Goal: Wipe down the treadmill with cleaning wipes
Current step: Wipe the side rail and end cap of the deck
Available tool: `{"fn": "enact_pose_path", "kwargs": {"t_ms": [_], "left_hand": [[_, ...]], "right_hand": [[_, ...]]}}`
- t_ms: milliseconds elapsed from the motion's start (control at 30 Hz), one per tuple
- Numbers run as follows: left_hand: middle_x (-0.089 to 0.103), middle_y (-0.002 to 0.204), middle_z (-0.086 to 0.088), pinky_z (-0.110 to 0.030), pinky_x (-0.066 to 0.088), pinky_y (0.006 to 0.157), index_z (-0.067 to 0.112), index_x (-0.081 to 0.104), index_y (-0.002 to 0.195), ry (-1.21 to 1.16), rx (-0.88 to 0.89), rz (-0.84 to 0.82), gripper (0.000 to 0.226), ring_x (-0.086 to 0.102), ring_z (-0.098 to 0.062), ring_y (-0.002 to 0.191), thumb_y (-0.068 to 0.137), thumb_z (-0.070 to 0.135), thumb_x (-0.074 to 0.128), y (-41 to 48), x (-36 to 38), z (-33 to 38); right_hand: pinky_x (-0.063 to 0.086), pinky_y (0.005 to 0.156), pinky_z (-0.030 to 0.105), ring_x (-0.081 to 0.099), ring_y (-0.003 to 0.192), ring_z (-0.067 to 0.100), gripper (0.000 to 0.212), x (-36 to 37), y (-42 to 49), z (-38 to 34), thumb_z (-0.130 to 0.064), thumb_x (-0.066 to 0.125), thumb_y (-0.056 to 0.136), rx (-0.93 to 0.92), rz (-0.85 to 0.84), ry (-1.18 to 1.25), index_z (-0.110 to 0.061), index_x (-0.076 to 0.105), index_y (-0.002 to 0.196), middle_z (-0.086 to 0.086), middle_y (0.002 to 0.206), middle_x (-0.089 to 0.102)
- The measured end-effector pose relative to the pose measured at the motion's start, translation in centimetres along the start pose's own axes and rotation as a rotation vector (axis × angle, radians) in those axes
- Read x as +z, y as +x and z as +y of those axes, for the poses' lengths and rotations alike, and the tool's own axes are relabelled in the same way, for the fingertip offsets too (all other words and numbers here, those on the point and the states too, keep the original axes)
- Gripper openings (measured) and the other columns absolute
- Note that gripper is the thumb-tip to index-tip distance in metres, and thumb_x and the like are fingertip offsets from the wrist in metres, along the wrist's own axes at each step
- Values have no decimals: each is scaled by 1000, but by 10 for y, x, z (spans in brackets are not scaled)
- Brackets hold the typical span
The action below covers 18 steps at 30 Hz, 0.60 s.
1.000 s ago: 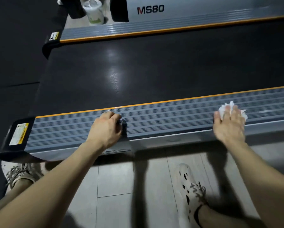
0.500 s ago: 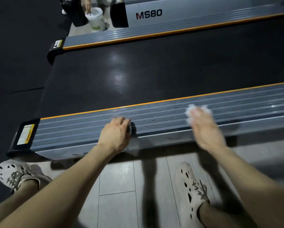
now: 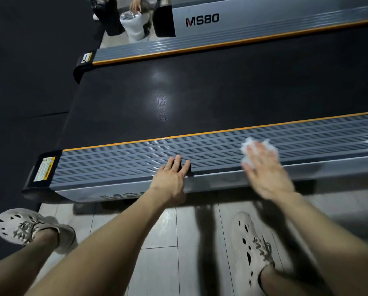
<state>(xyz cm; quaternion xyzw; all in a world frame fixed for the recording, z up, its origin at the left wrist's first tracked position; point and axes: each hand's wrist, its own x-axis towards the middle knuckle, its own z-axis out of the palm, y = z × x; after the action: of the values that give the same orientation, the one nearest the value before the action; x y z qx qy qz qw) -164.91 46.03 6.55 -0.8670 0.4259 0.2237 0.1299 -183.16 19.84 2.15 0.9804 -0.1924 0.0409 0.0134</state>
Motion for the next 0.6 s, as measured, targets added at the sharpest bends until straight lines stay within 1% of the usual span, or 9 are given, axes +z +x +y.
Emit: {"fn": "enact_pose_path", "kwargs": {"t_ms": [33, 100, 167, 200, 267, 333, 433, 500, 600], "left_hand": [[-16, 179, -13, -47, 11, 135, 26, -15, 171, 2, -3, -2, 112, -8, -35, 167, 93, 35, 65, 0, 1, 2], [-20, 177, -15, -48, 10, 136, 23, -19, 170, 22, -19, -7, 114, -12, -36, 166, 94, 32, 65, -1, 3, 8], [-23, 176, -18, -51, 8, 135, 21, -23, 169, 41, -33, -14, 115, -14, -38, 165, 97, 31, 66, -2, 5, 11], [-24, 176, -18, -51, 8, 135, 20, -23, 168, 46, -35, -13, 115, -15, -39, 165, 98, 32, 66, -3, 6, 12], [-25, 175, -18, -51, 7, 135, 20, -23, 168, 50, -36, -15, 108, -16, -39, 164, 102, 30, 62, -5, 4, 13], [-24, 176, -18, -50, 7, 136, 19, -22, 169, 55, -28, -17, 96, -15, -38, 165, 107, 22, 51, -4, 1, 10], [-22, 176, -18, -49, 9, 135, 19, -20, 169, 61, -19, -5, 93, -13, -38, 165, 107, 21, 48, -3, -1, 8], [-21, 177, -18, -49, 9, 135, 19, -20, 170, 46, -18, 10, 100, -12, -38, 165, 104, 27, 56, -3, 1, 8], [-20, 177, -17, -49, 9, 136, 21, -20, 169, 27, -15, 21, 119, -11, -38, 166, 97, 48, 70, -2, 5, 6]], "right_hand": [[7, 133, 52, 12, 164, 29, 69, 0, -5, 30, -51, 12, 112, 146, -14, 6, -14, 29, 167, 11, 177, 14], [3, 133, 50, 6, 165, 28, 82, -3, -12, 62, -66, 2, 106, 452, -89, 113, -17, 19, 170, 11, 178, 7], [6, 132, 54, 8, 164, 31, 88, -8, -4, 40, -67, -1, 102, 617, -83, 213, -14, 21, 169, 14, 177, 9], [12, 130, 55, 15, 162, 33, 83, -10, 0, 15, -61, 2, 103, 589, -52, 201, -12, 29, 165, 15, 176, 15], [20, 127, 55, 25, 157, 34, 66, -11, 4, -48, -45, 12, 108, 339, 22, 145, -14, 40, 158, 13, 172, 24], [12, 132, 52, 10, 164, 26, 61, -5, 3, -100, -44, 18, 113, 41, 15, 195, -17, 29, 167, 7, 178, 15], [5, 135, 44, -8, 164, 12, 66, -6, 1, -103, -57, 10, 113, -177, -67, 249, -26, 9, 171, -4, 179, -1], [7, 134, 45, -9, 164, 11, 67, -1, -2, -60, -59, 9, 113, -176, -61, 213, -27, 5, 171, -6, 179, -5], [7, 134, 49, 0, 165, 20, 77, 2, -8, 41, -66, 4, 108, 214, -60, 180, -23, 13, 171, -1, 179, 0]]}}
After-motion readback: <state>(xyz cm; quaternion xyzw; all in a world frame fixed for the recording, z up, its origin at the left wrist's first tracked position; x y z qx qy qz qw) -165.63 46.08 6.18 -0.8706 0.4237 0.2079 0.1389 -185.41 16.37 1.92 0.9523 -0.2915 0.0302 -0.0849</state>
